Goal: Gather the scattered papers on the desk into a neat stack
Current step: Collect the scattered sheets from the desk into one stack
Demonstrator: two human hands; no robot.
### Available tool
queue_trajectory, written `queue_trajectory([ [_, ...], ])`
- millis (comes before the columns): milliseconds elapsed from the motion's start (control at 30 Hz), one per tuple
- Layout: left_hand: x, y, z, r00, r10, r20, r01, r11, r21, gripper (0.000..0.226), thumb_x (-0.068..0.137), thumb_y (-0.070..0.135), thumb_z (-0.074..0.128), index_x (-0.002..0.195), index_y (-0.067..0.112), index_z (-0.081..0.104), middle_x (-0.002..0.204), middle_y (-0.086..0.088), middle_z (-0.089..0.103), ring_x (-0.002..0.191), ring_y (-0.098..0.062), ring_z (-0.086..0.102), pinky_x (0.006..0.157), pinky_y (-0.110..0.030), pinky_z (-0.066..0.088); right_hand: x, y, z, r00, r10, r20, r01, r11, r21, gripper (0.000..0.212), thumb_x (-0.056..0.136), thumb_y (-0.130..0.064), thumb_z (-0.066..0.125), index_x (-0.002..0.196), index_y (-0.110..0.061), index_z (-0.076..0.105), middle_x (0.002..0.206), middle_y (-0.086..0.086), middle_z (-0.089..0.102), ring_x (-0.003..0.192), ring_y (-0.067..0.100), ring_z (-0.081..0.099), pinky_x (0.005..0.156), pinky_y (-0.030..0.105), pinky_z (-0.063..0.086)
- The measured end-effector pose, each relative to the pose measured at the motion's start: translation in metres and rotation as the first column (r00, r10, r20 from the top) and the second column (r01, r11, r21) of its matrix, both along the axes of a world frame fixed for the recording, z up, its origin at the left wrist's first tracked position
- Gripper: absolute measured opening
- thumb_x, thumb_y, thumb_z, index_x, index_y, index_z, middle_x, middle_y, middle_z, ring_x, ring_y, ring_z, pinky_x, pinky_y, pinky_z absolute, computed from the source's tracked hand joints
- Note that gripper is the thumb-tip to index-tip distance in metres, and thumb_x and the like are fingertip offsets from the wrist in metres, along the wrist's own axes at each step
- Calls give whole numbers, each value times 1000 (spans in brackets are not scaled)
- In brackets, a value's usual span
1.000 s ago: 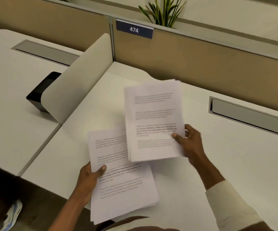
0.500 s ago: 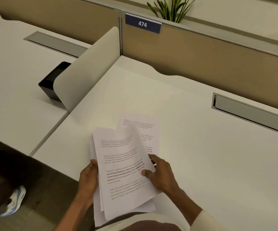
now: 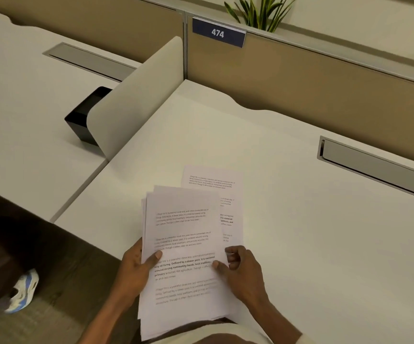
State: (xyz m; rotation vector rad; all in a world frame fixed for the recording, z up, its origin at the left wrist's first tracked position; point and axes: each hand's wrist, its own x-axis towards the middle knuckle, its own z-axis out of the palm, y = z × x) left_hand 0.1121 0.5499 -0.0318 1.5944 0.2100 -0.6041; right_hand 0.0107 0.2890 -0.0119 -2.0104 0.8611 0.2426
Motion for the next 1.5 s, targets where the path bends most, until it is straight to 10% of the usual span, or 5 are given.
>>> queue_trajectory([
  [233,12,-15,19,997,-73,-2,73,996,-59,37,103,15,70,139,27,69,129,-5,83,112,-34,82,89,-57,68,14,-19,23,979,-168,113,106,902,420,47,85,-36,91,124,-21,70,109,-4,85,97,17,83,91,45,67],
  [633,77,-114,38,975,-153,159,88,930,356,31,107,25,68,133,8,67,131,-11,76,112,-31,75,97,-47,64,76,-53,22,969,-192,157,176,978,112,44,92,-20,82,129,-13,61,128,8,74,111,31,73,97,52,62],
  [967,78,-151,29,949,-316,-4,166,488,857,64,96,54,74,133,4,59,147,-24,46,142,-42,38,111,-51,49,87,-40,-5,985,-157,-79,131,956,-263,68,92,-40,80,145,-9,50,143,15,56,137,36,48,110,49,49],
  [1333,90,-161,33,989,-135,-59,134,665,734,97,87,54,86,153,0,38,156,-26,45,137,-46,59,112,-53,53,98,-42,8,953,-254,-166,215,951,-220,68,87,-28,85,140,-9,46,146,18,45,140,37,42,100,48,54],
  [1500,99,-155,24,990,-57,-131,128,760,638,80,81,47,91,137,-2,60,139,-22,68,128,-44,65,113,-55,52,94,-49,7,948,-293,-126,270,948,-170,71,84,-23,83,142,-9,44,142,16,53,132,37,55,100,47,54],
])
